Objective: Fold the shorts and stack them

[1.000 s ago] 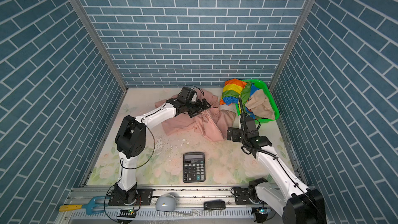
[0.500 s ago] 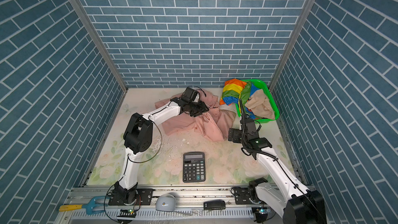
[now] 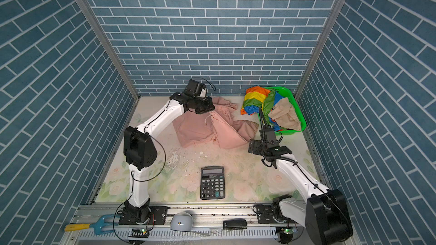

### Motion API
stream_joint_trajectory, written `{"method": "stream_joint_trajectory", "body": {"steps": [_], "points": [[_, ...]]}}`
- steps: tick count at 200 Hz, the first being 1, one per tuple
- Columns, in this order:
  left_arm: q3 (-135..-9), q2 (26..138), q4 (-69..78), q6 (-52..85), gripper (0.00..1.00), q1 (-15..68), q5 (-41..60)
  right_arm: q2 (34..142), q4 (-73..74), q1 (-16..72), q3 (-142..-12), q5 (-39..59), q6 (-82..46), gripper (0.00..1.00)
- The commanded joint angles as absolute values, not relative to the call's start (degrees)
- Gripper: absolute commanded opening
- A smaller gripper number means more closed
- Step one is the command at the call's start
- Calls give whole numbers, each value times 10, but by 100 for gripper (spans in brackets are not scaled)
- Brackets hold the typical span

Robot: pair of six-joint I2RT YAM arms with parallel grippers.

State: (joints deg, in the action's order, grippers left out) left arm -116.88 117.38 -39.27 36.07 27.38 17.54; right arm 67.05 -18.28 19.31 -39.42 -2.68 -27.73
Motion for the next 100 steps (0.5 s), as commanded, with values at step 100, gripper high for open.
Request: {"method": "stream_joint_trajectory", "body": {"steps": [100], "points": [[-942, 925, -374, 310, 0, 151, 104, 868, 67, 193, -483, 38, -566, 96]]}}
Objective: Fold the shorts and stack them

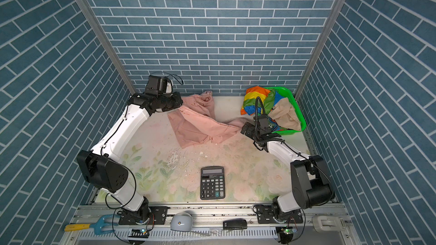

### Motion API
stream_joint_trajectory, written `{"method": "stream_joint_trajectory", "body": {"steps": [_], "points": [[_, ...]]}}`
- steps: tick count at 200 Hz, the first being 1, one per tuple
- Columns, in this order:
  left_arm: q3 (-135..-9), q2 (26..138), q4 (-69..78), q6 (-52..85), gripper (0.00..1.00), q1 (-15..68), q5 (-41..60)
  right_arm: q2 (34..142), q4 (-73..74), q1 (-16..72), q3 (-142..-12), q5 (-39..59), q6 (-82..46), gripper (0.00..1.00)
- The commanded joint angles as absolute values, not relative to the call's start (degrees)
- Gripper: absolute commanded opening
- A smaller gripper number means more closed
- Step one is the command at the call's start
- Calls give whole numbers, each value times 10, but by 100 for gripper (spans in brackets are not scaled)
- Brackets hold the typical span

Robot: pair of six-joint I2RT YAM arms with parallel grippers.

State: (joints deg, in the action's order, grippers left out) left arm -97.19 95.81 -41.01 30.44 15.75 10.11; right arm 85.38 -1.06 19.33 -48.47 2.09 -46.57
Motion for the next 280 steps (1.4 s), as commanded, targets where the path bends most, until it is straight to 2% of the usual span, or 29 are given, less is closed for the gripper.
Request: {"method": "stream_joint_trajectory", "body": {"steps": [1, 40, 88, 120, 156, 174, 185, 209, 220, 234, 262, 280], "points": [[-940, 924, -373, 310, 0, 151, 104, 868, 67, 193, -483, 38, -566, 96], [-915, 916, -361, 312, 0, 147, 114, 888, 157, 198, -452, 23, -684, 96], [-900, 904, -348, 314, 0, 133, 124, 887, 203, 221, -393, -15, -745, 95], [-896, 897, -341, 318, 0, 125, 128, 923, 261, 247, -378, -5, -783, 94], [-893, 893, -337, 320, 0, 125, 136, 976, 361, 268, -369, -14, -826, 89], [-885, 888, -331, 323, 0, 125, 137, 1018, 445, 270, -366, -12, -852, 82], [-881, 884, -329, 324, 0, 125, 137, 1041, 481, 270, -365, -17, -868, 73], [-885, 882, -333, 320, 0, 122, 138, 1067, 547, 267, -360, -30, -877, 35], [-894, 884, -340, 318, 0, 117, 139, 1057, 519, 258, -379, -13, -860, 17], [-912, 888, -348, 317, 0, 107, 141, 1026, 463, 249, -401, -5, -832, 0], [-981, 909, -366, 321, 0, 85, 149, 920, 296, 203, -468, -5, -736, 0], [-1047, 933, -387, 326, 0, 69, 153, 875, 140, 180, -583, 1, -631, 0]]}}
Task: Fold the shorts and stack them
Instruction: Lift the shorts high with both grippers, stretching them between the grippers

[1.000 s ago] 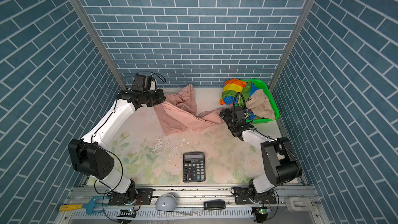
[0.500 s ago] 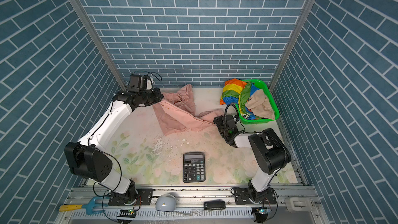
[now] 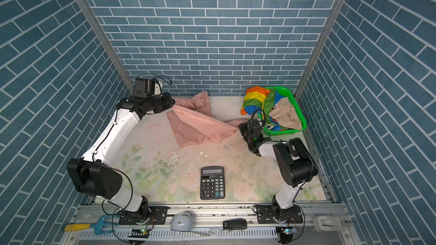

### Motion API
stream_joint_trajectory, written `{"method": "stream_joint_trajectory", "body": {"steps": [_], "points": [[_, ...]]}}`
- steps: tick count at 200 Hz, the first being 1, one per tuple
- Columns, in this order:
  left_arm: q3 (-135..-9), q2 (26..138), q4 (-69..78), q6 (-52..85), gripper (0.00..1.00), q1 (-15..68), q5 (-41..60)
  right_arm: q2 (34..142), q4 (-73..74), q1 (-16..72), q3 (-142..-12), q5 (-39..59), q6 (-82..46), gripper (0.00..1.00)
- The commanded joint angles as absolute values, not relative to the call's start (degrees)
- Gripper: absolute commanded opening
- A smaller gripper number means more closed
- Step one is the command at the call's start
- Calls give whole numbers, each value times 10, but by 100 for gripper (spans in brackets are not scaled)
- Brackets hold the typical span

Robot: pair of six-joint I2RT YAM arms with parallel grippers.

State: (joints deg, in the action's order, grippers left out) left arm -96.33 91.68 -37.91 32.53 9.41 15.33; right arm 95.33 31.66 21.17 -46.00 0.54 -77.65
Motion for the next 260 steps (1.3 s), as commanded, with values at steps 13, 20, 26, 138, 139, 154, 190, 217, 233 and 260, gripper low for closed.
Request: {"method": "stream_joint_trajectory", "body": {"steps": [13, 20, 26, 138, 139, 154, 190, 217, 233, 260], "points": [[-1088, 948, -392, 331, 0, 60, 154, 872, 42, 172, -684, 4, -564, 0], [-1110, 956, -391, 334, 0, 55, 154, 876, 3, 168, -732, 8, -541, 0], [-1125, 964, -389, 336, 0, 52, 152, 881, -26, 164, -770, 9, -524, 0], [-1465, 1053, -398, 401, 0, -28, 164, 1011, -374, 147, -1427, 26, -260, 0], [-1466, 1052, -398, 401, 0, -28, 164, 1011, -376, 147, -1430, 26, -258, 0], [-1469, 1027, -391, 401, 0, -29, 160, 996, -388, 147, -1455, 29, -237, 0], [-1396, 934, -329, 408, 0, -29, 166, 916, -352, 144, -1415, 47, -199, 0], [-1356, 898, -307, 411, 0, -29, 158, 906, -345, 116, -1416, 66, -218, 0], [-1358, 909, -316, 409, 0, -29, 151, 937, -369, 91, -1442, 78, -240, 0], [-1371, 961, -370, 415, 0, -40, 147, 1016, -420, 62, -1466, 113, -274, 0]]}}
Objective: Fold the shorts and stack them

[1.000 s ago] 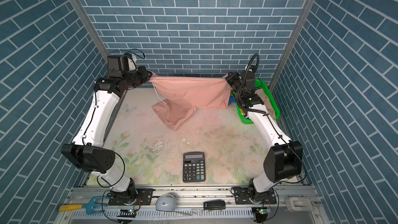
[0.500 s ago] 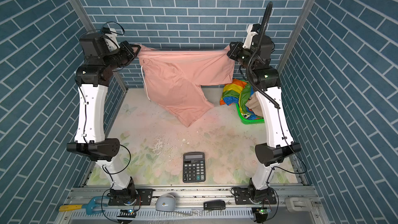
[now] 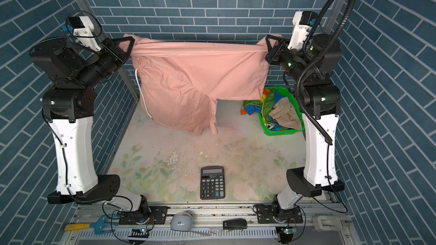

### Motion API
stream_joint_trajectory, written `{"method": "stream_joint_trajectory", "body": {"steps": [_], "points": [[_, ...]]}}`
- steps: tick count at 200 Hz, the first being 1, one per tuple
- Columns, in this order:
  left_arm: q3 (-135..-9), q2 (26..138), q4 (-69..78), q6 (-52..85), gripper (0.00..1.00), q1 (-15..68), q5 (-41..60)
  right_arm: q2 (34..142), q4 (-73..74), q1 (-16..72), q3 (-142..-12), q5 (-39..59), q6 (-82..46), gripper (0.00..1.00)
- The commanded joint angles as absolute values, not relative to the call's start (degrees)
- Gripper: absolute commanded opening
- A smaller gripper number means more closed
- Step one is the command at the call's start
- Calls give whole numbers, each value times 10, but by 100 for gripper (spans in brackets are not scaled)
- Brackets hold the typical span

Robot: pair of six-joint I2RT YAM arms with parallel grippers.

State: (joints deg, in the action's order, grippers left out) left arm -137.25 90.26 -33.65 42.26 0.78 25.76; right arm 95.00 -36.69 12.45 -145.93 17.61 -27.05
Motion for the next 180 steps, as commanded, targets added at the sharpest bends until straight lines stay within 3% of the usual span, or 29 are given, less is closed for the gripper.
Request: {"method": "stream_joint_trajectory", "body": {"steps": [1, 75, 112, 180], "points": [[-1371, 962, -372, 415, 0, -41, 147, 1019, -422, 61, -1466, 113, -274, 0], [-1418, 1146, -420, 418, 0, -48, 217, 1185, -455, 57, -1484, 170, -306, 0], [-1533, 1236, -447, 421, 0, -49, 247, 1246, -456, 49, -1567, 177, -328, 0], [-1450, 1158, -384, 408, 0, -51, 217, 1194, -450, 27, -1540, 186, -315, 0]]}}
